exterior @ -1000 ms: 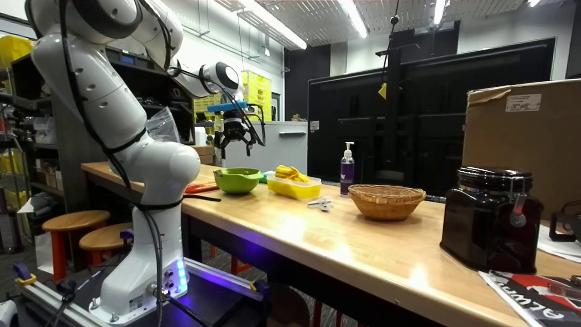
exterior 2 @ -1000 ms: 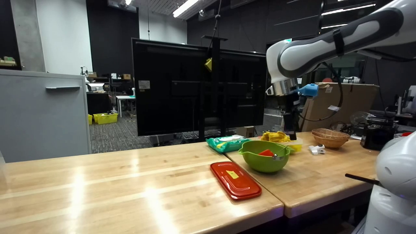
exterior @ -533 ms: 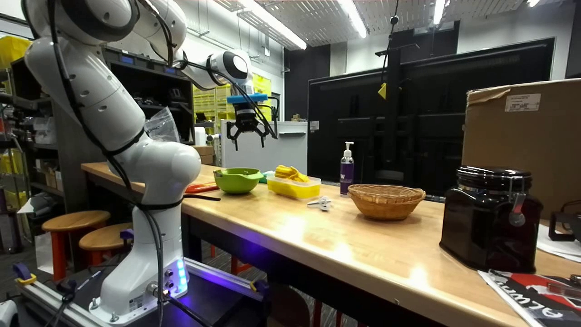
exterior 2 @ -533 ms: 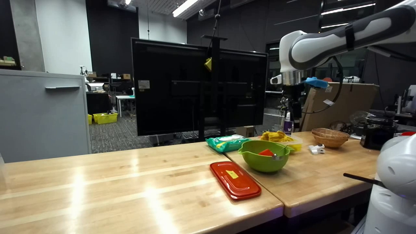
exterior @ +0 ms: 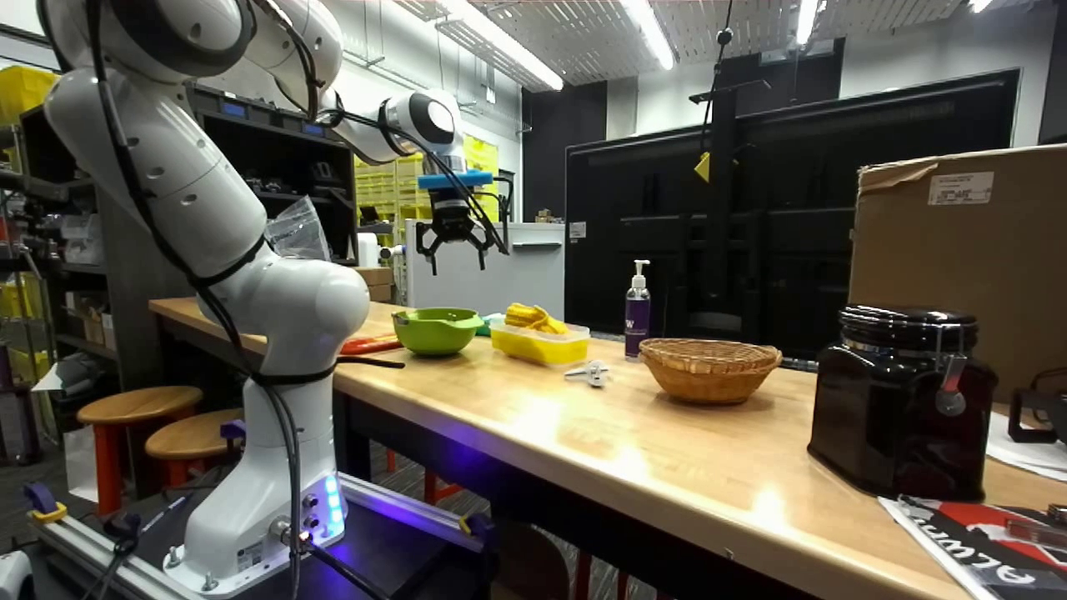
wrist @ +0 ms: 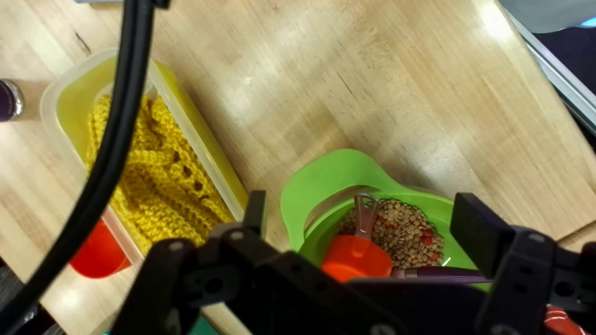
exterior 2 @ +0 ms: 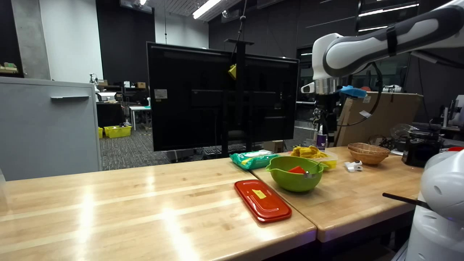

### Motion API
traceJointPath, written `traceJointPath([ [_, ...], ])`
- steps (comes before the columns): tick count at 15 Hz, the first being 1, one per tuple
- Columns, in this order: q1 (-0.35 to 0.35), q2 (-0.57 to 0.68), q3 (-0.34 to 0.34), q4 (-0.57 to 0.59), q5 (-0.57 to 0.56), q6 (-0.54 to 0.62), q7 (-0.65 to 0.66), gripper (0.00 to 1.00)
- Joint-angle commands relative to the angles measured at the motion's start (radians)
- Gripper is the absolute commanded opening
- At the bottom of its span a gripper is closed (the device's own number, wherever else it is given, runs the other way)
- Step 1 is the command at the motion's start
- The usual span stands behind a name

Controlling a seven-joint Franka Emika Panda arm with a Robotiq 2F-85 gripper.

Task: Pick the yellow cloth and wipe the table

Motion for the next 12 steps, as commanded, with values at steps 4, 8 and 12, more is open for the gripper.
traceJointPath([
  [4, 0.045, 0.031, -0.04, 0.02, -0.012, 0.098, -0.262, 1.0],
  [8, 0.037, 0.089, -0.073, 0.049, 0.003, 0.176, -0.415, 1.0],
  [12, 0.007, 0.187, -0.108, 0.105, 0.012, 0.224, -0.519, 1.0],
])
